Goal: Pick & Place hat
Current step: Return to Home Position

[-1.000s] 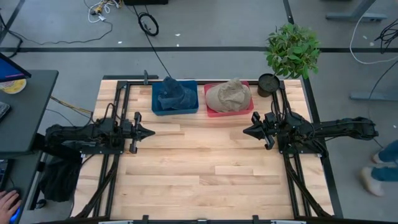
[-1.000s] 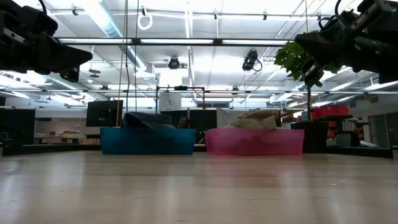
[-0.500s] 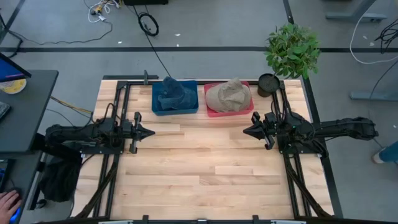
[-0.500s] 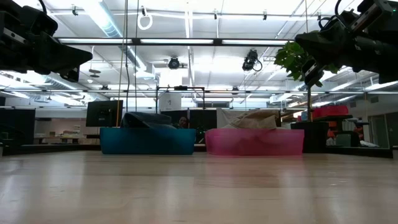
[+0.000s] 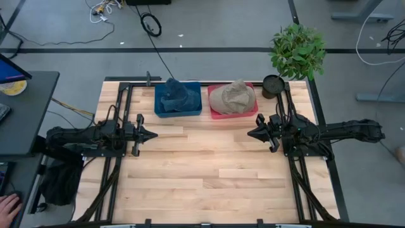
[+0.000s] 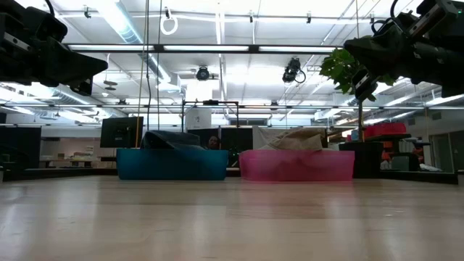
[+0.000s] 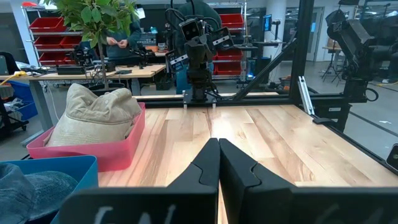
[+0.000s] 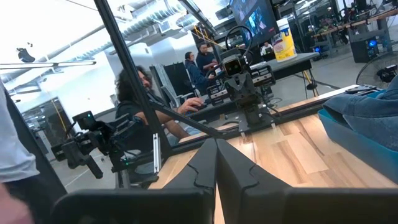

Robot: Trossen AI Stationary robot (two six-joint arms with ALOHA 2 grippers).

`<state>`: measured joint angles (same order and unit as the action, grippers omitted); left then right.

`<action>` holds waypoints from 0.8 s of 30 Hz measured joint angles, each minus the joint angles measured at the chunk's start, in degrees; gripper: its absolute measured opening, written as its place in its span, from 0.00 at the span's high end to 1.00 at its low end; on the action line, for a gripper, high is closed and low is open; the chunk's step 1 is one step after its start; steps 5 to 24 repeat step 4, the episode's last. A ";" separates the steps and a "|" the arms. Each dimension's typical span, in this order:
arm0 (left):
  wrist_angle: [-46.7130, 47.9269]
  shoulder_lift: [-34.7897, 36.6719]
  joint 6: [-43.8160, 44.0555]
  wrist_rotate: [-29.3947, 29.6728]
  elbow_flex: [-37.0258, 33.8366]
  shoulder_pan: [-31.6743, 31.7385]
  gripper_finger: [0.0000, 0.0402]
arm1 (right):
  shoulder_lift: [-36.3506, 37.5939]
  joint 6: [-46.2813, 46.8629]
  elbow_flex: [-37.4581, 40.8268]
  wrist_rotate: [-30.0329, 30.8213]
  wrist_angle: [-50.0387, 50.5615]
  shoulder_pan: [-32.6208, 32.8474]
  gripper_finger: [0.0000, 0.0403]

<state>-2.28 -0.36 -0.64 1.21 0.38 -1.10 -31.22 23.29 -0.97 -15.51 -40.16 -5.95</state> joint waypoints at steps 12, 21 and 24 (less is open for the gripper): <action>0.00 0.00 -0.01 0.00 0.00 0.00 0.99 | 0.02 0.00 0.01 -0.01 -0.01 0.00 0.97; 0.00 0.00 -0.01 0.00 0.00 0.00 0.99 | 0.02 0.00 0.01 -0.01 -0.01 0.00 0.97; 0.00 0.00 -0.01 0.00 0.00 0.00 0.99 | 0.02 0.00 0.01 -0.01 -0.01 0.00 0.97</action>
